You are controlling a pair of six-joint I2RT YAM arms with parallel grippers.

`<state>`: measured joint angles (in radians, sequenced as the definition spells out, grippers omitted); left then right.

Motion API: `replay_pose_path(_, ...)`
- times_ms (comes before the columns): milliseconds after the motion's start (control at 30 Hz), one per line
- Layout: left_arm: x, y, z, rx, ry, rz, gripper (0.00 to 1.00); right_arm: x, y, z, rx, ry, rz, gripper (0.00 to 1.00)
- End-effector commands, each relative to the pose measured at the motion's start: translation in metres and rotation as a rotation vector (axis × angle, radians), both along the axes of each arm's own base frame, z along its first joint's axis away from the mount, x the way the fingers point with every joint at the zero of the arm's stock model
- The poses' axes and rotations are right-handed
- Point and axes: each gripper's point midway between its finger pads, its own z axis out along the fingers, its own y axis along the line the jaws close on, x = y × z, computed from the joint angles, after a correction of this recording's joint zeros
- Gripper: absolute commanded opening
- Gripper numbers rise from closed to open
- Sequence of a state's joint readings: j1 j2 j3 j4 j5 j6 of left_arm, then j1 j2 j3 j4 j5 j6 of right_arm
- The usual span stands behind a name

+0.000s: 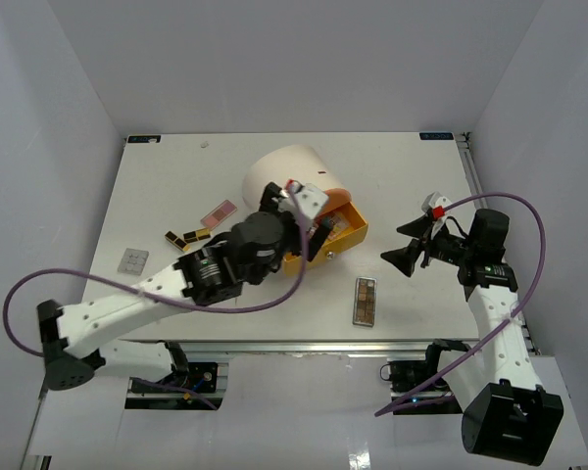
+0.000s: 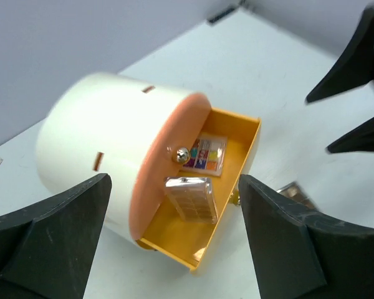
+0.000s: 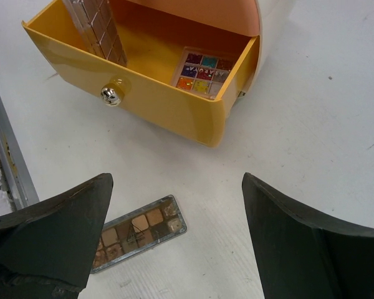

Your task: Organize the makeup

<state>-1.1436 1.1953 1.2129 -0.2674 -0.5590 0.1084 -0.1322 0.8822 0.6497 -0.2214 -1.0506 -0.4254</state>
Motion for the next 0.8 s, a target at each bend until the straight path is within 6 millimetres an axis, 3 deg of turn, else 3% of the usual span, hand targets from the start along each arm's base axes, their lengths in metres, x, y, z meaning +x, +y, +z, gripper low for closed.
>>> replay_pose_path(0, -0.033, 0.037, 0.023, -0.265, 0.065, -0.027, 0.94, -0.008, 0.008, 0.018, -0.049, -0.055, 0.114, 0.92)
replay_pose_path(33, -0.037, 0.052, 0.028, -0.307, 0.059, -0.01, 0.93, -0.01, 0.01, 0.022, -0.059, -0.064, 0.127, 0.92)
replay_pose_path(133, -0.045, 0.073, 0.015, -0.351, 0.082, 0.019, 0.86, -0.013, 0.019, 0.044, -0.12, -0.131, 0.175, 0.95)
replay_pose_path(233, -0.052, 0.103, 0.012, -0.408, 0.08, 0.061, 0.81, -0.016, 0.046, 0.06, -0.2, -0.199, 0.239, 0.97)
replay_pose_path(467, -0.056, 0.147, -0.027, -0.456, 0.076, 0.176, 0.78, 0.016, 0.087, 0.084, -0.239, -0.168, 0.192, 0.98)
replay_pose_path(567, -0.055, 0.158, -0.053, -0.416, 0.081, 0.221, 0.78, 0.035, 0.107, 0.088, -0.205, -0.109, 0.176, 1.0)
replay_pose_path(767, -0.055, 0.17, -0.056, -0.432, 0.071, 0.26, 0.79, 0.049, 0.135, 0.087, -0.171, -0.029, 0.202, 0.88)
